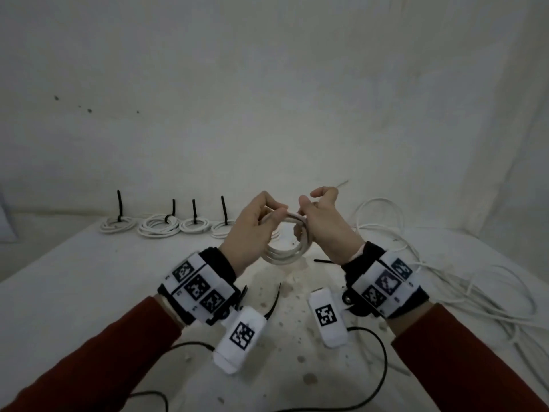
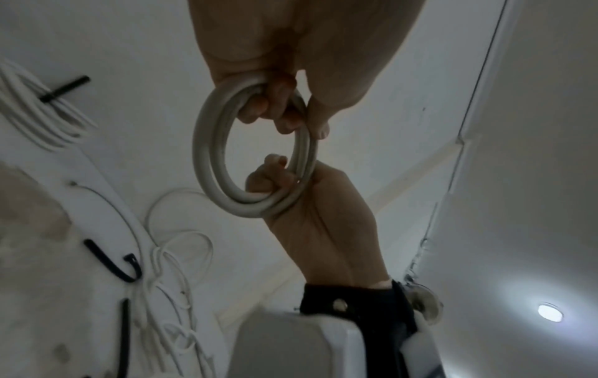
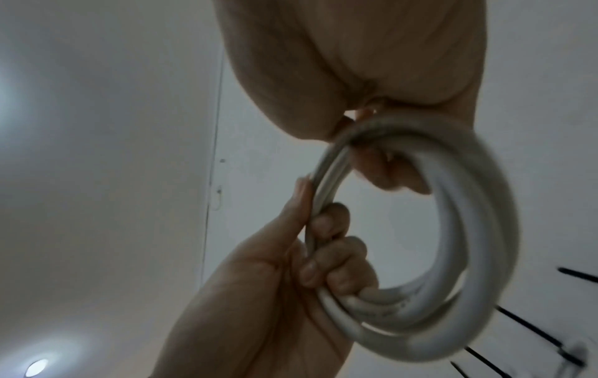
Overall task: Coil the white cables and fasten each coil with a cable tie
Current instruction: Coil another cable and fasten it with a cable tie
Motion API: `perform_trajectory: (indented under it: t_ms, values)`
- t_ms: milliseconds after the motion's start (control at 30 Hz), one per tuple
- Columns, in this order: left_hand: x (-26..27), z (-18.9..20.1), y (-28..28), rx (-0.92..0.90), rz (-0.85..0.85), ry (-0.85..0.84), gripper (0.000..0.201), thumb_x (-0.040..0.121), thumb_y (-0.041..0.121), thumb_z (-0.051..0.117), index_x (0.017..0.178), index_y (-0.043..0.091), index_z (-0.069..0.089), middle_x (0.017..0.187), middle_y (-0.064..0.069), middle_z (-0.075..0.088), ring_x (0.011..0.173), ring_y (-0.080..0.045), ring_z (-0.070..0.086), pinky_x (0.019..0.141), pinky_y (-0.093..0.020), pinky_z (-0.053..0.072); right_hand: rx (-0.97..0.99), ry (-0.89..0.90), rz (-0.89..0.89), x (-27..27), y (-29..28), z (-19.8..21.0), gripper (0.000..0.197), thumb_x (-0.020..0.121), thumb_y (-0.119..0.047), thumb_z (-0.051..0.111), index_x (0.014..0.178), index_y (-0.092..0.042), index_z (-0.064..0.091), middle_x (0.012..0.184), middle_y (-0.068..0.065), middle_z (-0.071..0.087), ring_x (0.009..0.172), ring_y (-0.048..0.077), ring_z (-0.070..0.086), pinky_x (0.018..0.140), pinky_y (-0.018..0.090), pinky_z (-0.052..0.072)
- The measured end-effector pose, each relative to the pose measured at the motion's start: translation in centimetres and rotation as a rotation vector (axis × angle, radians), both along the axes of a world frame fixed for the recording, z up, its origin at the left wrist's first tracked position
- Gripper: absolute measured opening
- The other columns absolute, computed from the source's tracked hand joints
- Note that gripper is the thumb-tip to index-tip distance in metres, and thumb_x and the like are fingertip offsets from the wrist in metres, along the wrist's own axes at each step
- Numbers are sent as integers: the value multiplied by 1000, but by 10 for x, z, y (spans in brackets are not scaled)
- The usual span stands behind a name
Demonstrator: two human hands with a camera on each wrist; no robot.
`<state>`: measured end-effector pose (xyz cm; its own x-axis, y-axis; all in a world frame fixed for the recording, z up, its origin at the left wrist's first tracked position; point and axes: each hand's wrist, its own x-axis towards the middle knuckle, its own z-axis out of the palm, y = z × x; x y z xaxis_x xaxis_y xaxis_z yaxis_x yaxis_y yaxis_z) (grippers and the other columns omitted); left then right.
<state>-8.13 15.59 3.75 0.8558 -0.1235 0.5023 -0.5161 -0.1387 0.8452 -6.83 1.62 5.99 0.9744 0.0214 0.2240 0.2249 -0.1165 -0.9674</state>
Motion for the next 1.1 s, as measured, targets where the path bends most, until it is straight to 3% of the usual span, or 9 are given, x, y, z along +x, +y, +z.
perform_trajectory:
  t_ms: [100,200,300,367,567,733,900,1000,1100]
  values:
    - [12,-11,24,28,118,48,17,97,15,48,80,18,46,69,3,48,49,0,40,55,-23,32,-241,116,-14,14,1,-25,11,99,-24,41,103,-15,35,83,4,50,67,21,52,58,31,43]
    - [20,-27,50,68,219,101,19,98,16,47,79,18,46,65,4,40,53,-8,33,53,-24,28,-674,137,91,18,1,-57,12,96,-23,49,91,-13,53,80,-1,54,78,19,54,58,25,40]
    - [25,-42,71,75,290,137,16,98,17,47,82,13,46,65,3,39,53,-11,31,52,-26,27,-1073,56,270,17,10,-77,20,94,-24,55,103,-10,67,100,3,67,88,14,56,74,24,42]
    - [28,-48,81,92,331,147,18,97,19,48,79,16,45,66,1,39,52,-13,30,51,-27,27,-1188,-8,391,13,20,-82,23,91,-28,60,106,-13,68,109,3,67,91,11,54,78,22,40]
    - [27,-57,97,66,375,178,21,97,20,48,77,17,44,66,5,44,52,-12,32,52,-27,28,-1296,-43,647,0,56,-80,38,78,-47,73,99,-15,68,90,-5,63,82,12,56,66,21,44]
    - [27,-58,101,34,378,179,21,97,19,50,77,16,43,73,7,51,55,-9,36,55,-27,31,-1399,-73,668,-3,67,-82,36,79,-39,75,93,-6,70,92,6,70,83,22,63,71,31,50]
    - [26,-57,103,20,373,177,17,96,22,50,85,10,47,64,1,43,53,-14,33,55,-30,30,-1287,-112,569,-2,49,-65,25,85,-36,69,92,-13,72,90,-2,71,79,11,58,59,16,40]
    - [26,-55,101,-13,342,189,19,97,22,50,79,15,45,67,-3,41,50,-15,28,50,-28,28,-1148,-79,513,-1,32,-49,14,85,-35,69,88,-21,72,74,-16,64,73,3,57,66,17,44]
    - [27,-54,96,-40,320,202,21,97,21,49,77,19,45,67,-5,40,49,-14,27,49,-28,27,-1056,-36,481,1,17,-43,10,85,-35,69,82,-26,70,74,-17,65,69,-2,56,67,16,42]
